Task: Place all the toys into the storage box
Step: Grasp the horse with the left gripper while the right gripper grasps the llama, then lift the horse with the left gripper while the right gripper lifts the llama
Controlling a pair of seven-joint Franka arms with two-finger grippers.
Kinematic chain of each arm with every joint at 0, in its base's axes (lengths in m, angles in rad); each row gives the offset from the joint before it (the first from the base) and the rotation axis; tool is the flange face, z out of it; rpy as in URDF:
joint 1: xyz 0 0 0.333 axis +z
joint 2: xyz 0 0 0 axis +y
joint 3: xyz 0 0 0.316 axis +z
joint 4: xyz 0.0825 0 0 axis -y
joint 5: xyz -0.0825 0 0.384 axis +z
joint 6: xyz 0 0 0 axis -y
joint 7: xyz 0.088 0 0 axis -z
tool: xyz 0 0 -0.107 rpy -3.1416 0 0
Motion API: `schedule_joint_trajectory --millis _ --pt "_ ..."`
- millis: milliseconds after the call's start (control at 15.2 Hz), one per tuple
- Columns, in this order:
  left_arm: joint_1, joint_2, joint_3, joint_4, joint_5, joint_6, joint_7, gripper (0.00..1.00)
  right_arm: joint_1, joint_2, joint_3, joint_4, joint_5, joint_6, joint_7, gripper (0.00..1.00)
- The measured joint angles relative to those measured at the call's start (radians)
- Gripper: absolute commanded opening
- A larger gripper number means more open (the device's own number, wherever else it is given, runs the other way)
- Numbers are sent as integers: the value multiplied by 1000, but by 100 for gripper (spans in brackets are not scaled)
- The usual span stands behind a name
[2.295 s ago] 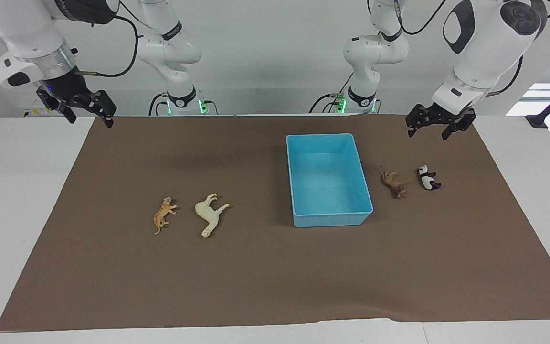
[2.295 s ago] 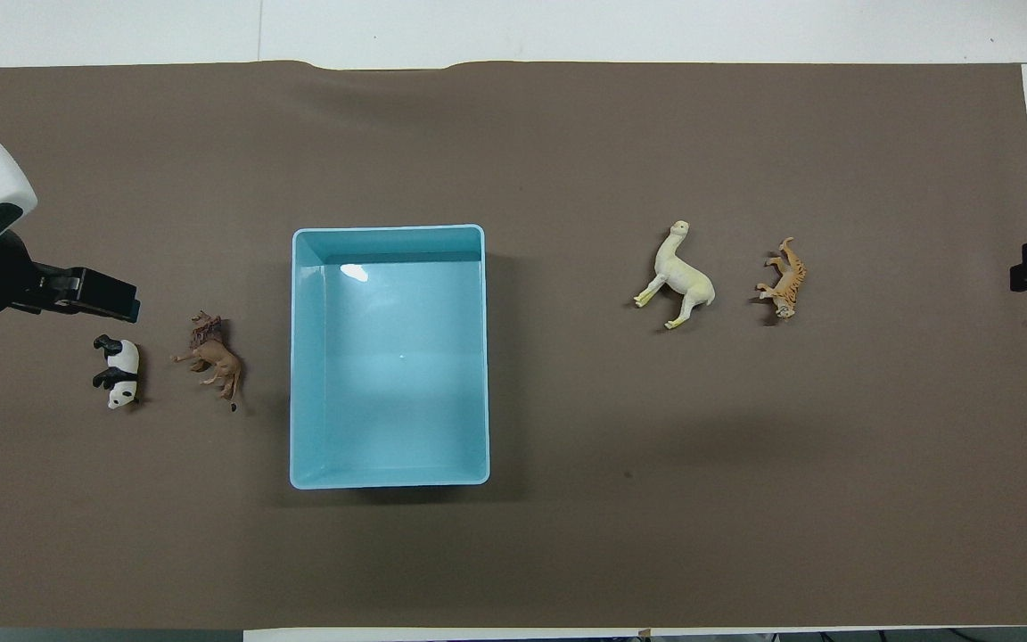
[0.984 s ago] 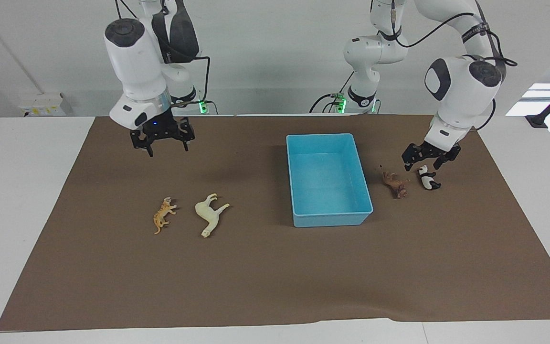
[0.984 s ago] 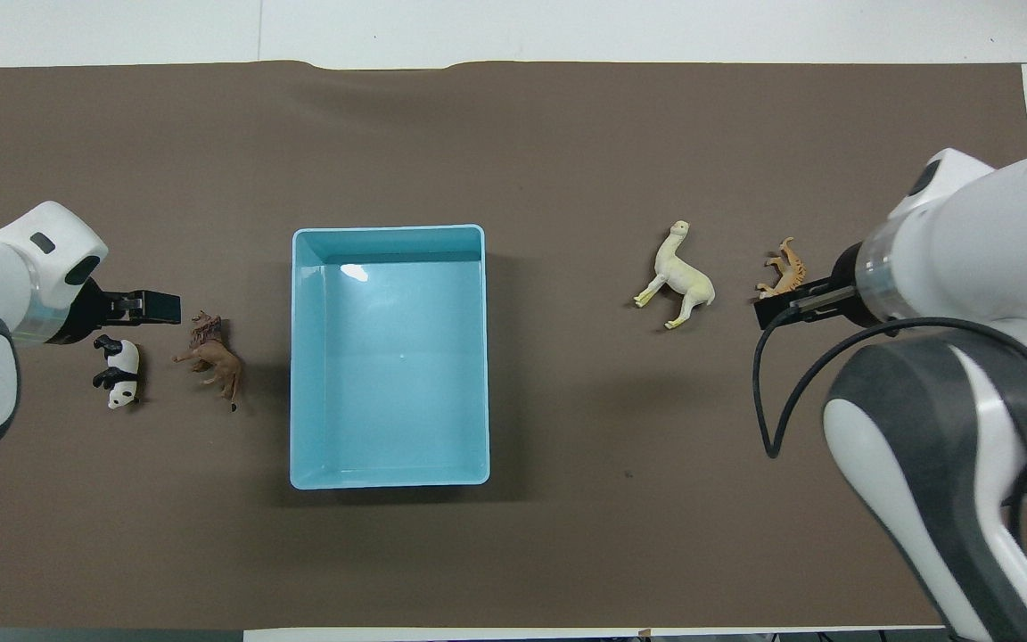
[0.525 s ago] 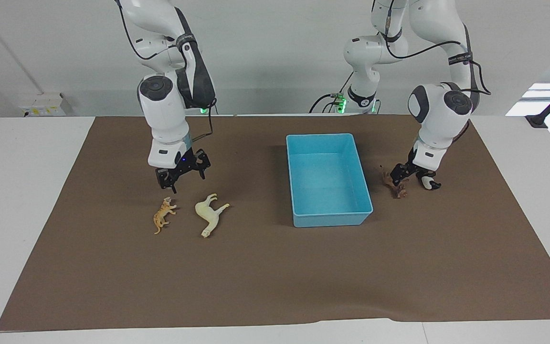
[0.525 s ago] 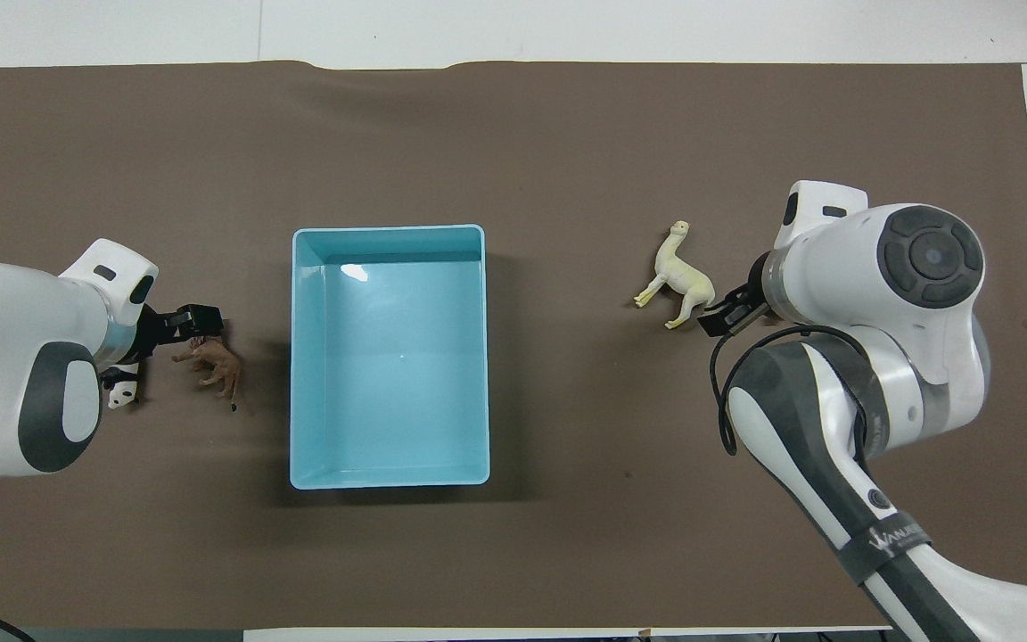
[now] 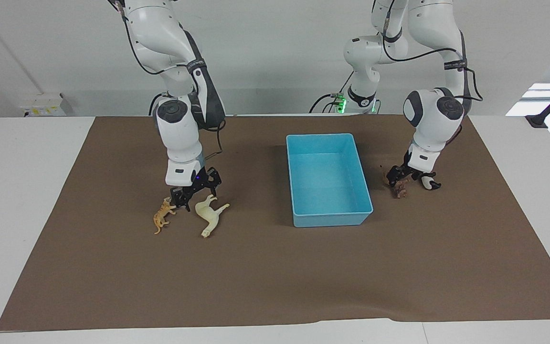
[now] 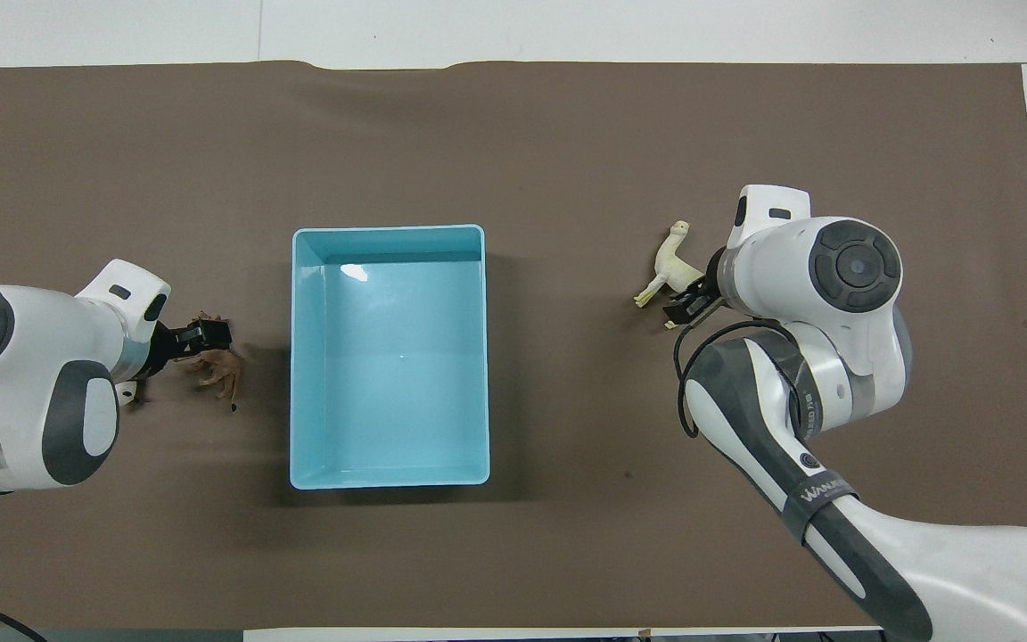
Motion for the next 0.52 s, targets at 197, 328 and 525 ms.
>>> schedule_joint_trajectory --millis 197,328,525 --pt "0 1 0 -7 0 23 -1 100 3 32 0 0 0 41 0 99" --pt "0 3 0 -10 0 28 -2 100 3 63 0 0 0 82 0 99" --pt "0 12 -2 -12 0 33 -2 100 4 98 0 1 0 105 4 99"
